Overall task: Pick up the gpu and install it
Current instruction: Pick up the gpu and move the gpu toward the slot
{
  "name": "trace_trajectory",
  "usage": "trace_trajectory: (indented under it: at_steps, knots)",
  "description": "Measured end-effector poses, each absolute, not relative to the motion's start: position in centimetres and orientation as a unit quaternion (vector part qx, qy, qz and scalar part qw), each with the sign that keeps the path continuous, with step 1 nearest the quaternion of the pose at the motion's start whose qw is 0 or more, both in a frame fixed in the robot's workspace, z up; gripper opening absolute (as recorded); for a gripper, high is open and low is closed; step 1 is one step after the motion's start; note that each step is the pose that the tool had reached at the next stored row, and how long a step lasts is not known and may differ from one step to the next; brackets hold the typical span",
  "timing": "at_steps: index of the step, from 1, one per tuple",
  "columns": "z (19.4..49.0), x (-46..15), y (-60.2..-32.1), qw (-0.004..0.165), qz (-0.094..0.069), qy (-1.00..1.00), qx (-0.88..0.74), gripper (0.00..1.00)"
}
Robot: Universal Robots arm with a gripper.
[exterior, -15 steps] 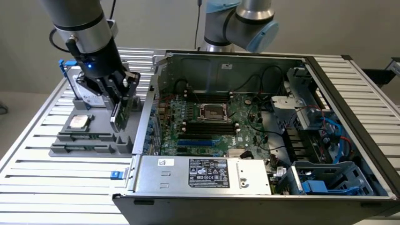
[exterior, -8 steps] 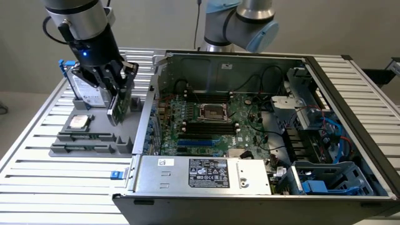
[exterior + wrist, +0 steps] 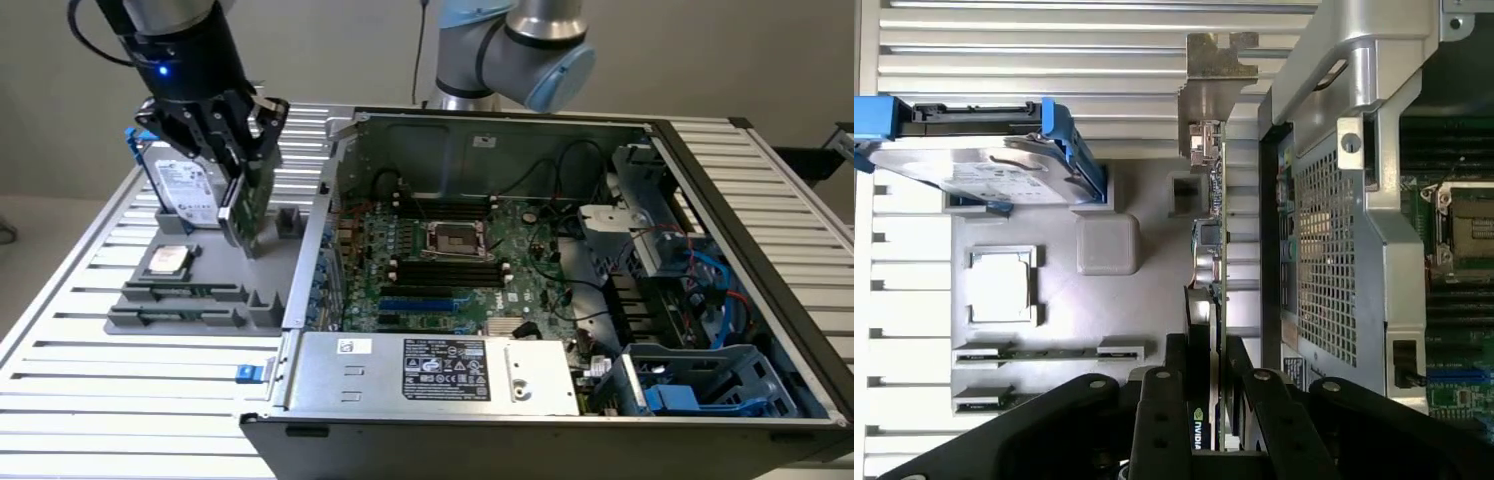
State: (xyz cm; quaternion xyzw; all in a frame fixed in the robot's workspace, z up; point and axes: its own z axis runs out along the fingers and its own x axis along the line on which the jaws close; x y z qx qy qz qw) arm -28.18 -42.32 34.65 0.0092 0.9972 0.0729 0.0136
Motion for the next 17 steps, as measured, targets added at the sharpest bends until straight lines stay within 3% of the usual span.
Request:
trace_trajectory:
  at_steps: [17]
  knots:
    - [40.8, -23.3, -42.3, -0.002, 0.073, 0.997, 0.010, 0.26]
